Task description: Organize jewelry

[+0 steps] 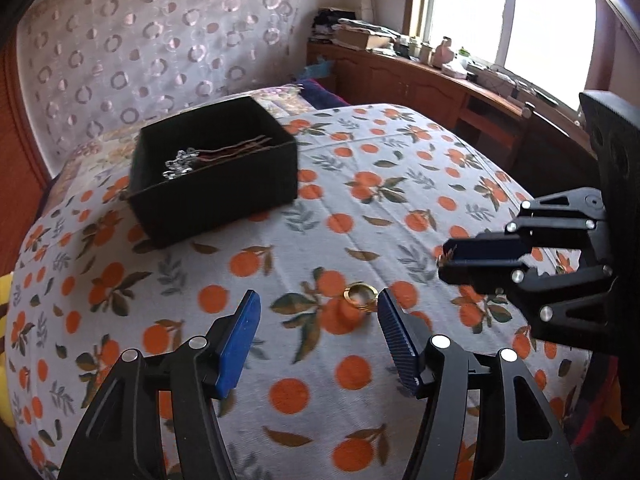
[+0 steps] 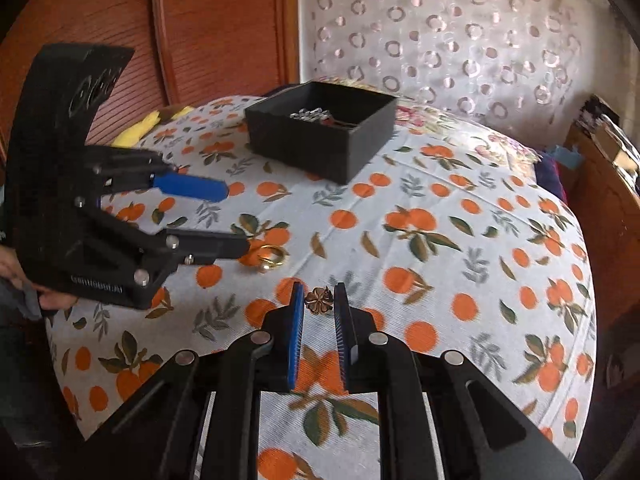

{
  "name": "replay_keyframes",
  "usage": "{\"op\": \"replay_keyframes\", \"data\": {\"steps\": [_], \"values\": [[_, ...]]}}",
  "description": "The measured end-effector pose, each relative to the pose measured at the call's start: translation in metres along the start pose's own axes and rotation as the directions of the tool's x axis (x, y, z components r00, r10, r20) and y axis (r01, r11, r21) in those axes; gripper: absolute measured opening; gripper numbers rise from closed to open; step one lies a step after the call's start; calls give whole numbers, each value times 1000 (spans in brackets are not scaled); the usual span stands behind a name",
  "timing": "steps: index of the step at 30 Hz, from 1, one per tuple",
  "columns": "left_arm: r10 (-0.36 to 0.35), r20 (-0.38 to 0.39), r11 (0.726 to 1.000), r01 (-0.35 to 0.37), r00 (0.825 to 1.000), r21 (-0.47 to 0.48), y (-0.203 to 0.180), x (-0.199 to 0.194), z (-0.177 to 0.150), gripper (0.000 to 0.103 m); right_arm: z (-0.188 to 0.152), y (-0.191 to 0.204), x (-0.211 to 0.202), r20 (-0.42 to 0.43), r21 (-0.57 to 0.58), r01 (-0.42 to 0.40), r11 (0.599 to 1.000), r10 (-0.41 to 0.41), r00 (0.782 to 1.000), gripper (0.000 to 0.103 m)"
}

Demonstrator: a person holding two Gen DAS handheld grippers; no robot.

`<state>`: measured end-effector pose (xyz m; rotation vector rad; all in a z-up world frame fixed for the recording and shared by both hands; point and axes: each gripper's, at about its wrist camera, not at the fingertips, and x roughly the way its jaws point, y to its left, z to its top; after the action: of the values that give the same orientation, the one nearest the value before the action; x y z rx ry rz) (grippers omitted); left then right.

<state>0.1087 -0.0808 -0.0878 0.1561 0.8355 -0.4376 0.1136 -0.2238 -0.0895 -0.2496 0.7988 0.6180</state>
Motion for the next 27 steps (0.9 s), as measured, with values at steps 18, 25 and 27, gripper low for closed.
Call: {"op": "replay_keyframes", "data": {"steps": [18, 25, 27], "values": [[16, -34, 997, -13, 999, 75, -27, 20, -1, 21, 6, -11, -10, 33, 26, 19, 999, -20, 999, 17], [53, 39, 998, -53, 998, 13, -2, 1, 18, 21, 32, -10, -6, 57, -3, 29, 1000, -29, 998, 17], [72, 65, 997, -72, 995, 0, 7, -5, 27, 21, 46, -10, -3, 70, -17, 34, 999, -33, 997, 17]]}}
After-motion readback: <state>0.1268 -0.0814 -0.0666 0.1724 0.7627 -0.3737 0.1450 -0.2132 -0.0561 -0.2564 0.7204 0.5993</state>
